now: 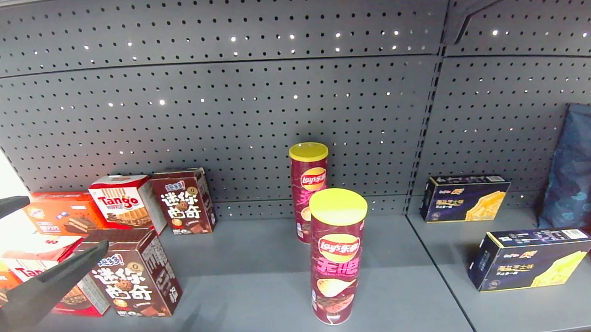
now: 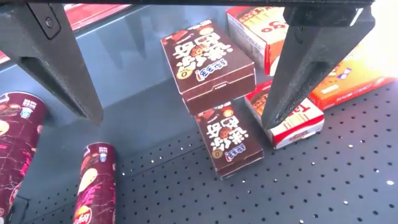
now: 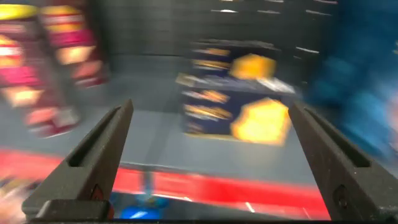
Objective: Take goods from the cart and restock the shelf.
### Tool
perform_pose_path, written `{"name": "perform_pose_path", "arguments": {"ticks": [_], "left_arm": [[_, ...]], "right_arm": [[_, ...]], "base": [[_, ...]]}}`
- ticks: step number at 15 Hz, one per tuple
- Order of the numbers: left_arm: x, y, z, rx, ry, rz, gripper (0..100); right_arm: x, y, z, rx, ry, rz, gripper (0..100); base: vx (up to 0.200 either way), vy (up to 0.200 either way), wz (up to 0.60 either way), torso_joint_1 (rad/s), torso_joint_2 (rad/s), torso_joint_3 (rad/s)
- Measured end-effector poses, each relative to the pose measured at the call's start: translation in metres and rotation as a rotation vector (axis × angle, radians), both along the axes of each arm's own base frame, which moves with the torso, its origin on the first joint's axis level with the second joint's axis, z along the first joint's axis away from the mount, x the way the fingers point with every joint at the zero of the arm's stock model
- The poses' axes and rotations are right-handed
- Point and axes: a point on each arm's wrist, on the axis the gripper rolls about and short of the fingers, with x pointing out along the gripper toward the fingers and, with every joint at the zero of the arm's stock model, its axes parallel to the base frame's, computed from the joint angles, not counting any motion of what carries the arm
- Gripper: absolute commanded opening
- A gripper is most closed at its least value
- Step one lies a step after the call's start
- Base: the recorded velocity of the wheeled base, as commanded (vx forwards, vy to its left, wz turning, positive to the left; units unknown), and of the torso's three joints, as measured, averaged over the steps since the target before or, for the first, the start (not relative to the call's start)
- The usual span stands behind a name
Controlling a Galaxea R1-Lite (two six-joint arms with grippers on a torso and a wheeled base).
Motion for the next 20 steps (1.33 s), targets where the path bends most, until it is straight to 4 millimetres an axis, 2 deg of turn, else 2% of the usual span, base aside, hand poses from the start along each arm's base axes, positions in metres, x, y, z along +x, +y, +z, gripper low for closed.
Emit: {"name": "perform_pose_path", "arguments": {"ticks": [3, 6, 9, 13, 17, 20], "left_arm": [[0.006, -0.002, -0.002, 0.006, 0.020, -0.004, 100], [0.013, -0.006, -0.001, 0.001, 0.010, -0.009, 100], [0.016, -0.007, -0.001, 0.002, 0.020, -0.025, 100], [0.023, -0.009, 0.002, -0.044, 0.009, -0.018, 100], [0.027, -0.011, 0.001, -0.058, 0.020, -0.014, 100], [0.027, -0.011, 0.001, -0.057, 0.022, -0.015, 100]], "right_arm": [[0.039, 0.011, 0.036, -0.043, 0.107, 0.270, 100], [0.085, 0.042, 0.047, -0.107, 0.210, 0.426, 100], [0.127, 0.085, 0.035, -0.177, 0.309, 0.503, 100], [0.164, 0.132, 0.016, -0.248, 0.414, 0.560, 100], [0.185, 0.158, 0.003, -0.286, 0.477, 0.583, 100], [0.196, 0.170, -0.002, -0.298, 0.496, 0.579, 100]], "base": [[0.000, 0.000, 0.00, 0.000, 0.00, 0.000], [0.000, 0.000, 0.00, 0.000, 0.00, 0.000], [0.000, 0.000, 0.00, 0.000, 0.00, 0.000], [0.000, 0.000, 0.00, 0.000, 0.00, 0.000], [0.000, 0.000, 0.00, 0.000, 0.00, 0.000], [0.000, 0.000, 0.00, 0.000, 0.00, 0.000]]}}
